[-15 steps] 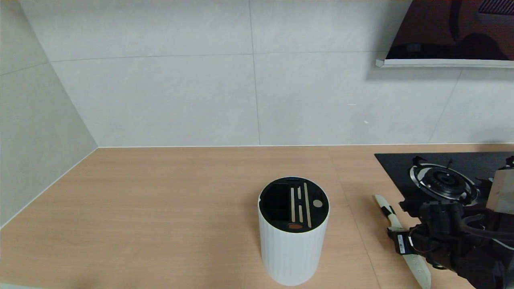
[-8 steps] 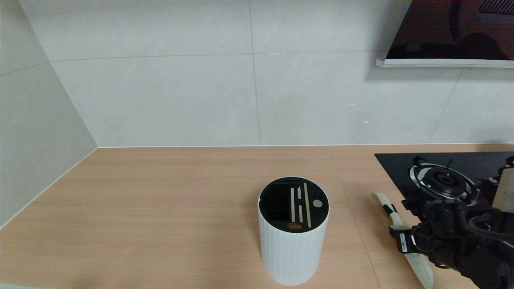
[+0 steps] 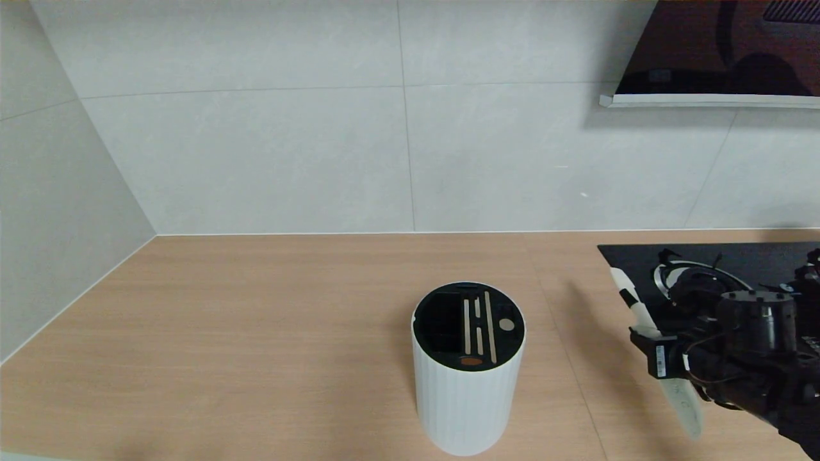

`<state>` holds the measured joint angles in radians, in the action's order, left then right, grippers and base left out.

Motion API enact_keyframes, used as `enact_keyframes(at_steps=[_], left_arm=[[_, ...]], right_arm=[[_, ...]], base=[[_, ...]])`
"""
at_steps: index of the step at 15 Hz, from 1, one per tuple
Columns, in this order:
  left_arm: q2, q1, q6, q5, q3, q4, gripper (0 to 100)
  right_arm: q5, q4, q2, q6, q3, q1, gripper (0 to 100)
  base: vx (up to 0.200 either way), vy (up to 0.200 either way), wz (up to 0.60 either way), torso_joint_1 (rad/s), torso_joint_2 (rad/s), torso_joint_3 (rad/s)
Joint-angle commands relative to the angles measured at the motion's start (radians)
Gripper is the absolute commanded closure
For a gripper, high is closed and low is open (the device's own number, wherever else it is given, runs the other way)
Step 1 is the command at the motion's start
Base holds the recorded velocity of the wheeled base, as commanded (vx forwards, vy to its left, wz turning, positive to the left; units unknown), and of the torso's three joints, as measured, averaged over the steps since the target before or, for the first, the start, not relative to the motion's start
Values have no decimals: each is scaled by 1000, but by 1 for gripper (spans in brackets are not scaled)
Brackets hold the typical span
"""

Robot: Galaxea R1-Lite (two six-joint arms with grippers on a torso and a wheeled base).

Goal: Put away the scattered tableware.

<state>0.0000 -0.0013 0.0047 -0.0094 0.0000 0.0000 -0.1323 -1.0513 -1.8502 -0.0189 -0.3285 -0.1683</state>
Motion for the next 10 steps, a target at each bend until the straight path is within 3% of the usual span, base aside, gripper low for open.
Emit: enact_keyframes(at_steps=[1,6,7,8,10], left_arm=[[0,0,0,0,0,0,0],[0,0,-6,0,-6,-51,0],[0,0,-6,0,-6,-51,0],[0,0,-29,-46,-51,-35,0],[6,0,-29,-190,-103,81,0]], right_arm=[[0,10,152,1,16,-37,100],[-1,303,365,1,-58,-115,100],[-1,303,365,1,-58,-115,100],[-1,428,437,-1,-116,-135,100],[2,467,444,1,-168,-142,100]], base=[[0,0,0,0,0,0],[0,0,0,0,0,0],[0,0,0,0,0,0],[0,0,0,0,0,0],[0,0,0,0,0,0]])
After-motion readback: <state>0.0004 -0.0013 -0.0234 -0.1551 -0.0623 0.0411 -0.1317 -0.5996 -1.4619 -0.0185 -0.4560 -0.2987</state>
